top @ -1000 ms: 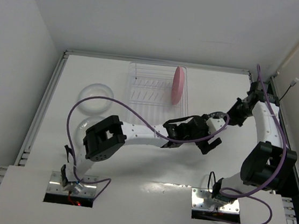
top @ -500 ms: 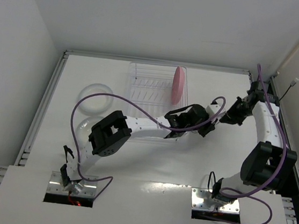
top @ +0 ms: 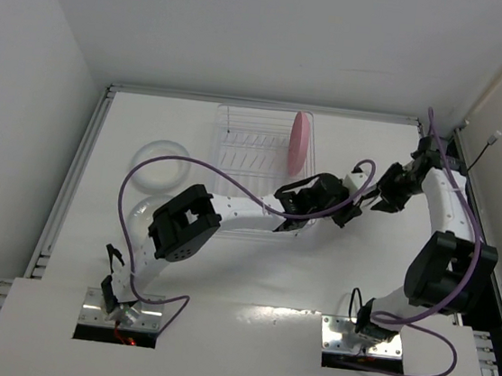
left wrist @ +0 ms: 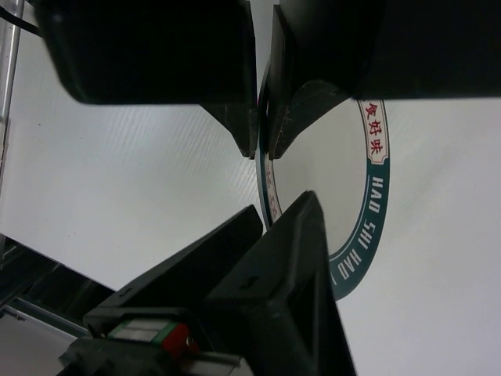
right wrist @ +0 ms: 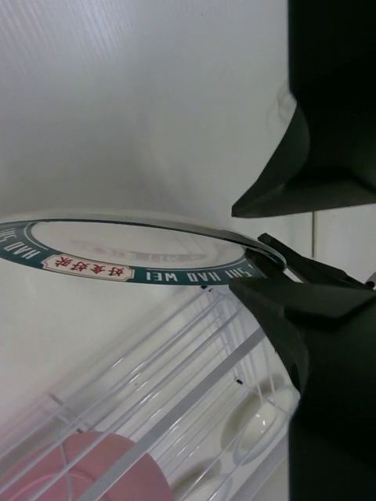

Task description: Load the plates into the dish rack

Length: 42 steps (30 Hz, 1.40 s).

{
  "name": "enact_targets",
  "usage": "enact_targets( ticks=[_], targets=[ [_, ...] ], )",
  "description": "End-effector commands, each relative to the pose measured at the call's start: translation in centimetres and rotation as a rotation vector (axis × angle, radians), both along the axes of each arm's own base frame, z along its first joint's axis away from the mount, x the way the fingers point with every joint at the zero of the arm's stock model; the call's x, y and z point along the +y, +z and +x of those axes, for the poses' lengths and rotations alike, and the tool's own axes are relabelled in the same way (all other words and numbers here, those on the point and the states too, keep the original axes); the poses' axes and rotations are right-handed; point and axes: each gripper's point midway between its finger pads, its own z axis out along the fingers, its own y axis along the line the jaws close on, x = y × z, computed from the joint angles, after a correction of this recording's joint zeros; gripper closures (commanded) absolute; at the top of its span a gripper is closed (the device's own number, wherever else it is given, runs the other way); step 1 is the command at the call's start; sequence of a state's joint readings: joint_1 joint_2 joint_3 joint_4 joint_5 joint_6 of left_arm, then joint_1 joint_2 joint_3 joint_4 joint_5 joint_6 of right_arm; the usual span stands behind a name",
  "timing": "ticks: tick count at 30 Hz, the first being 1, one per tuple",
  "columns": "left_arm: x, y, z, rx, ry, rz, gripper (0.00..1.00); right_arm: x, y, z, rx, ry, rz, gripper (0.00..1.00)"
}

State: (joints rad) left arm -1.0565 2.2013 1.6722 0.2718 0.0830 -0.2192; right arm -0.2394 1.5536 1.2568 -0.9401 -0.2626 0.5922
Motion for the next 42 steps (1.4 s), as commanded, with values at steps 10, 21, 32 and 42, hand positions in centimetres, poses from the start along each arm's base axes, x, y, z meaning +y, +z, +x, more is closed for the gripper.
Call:
enact_targets(
  ticks=[10,21,32,42],
  targets=[
    [0.2,3.0,-0.5,0.022,-0.014,-0.063,1.00,0.0,-0.9,1.1,0.016,0.000,0.027,0.54],
    [1.7,3.3,-1.3,0.028,-0.015,-0.036,0.83,-1.3,-2.4,1.2,0.090,-0.009,-0.017,1.00],
    [8.8,15.0,-3.6,-0.113,0.029,-0.056,0.08,-3.8,5.0,1.7,-0.071,-0.095,-0.197,1.00],
    [21.1,27.2,-3.6,-0.266,0.329,-0.127,0.00,-1.8,19.8,5.3,-0.476,-0.074,-0.319,1.00]
  ],
)
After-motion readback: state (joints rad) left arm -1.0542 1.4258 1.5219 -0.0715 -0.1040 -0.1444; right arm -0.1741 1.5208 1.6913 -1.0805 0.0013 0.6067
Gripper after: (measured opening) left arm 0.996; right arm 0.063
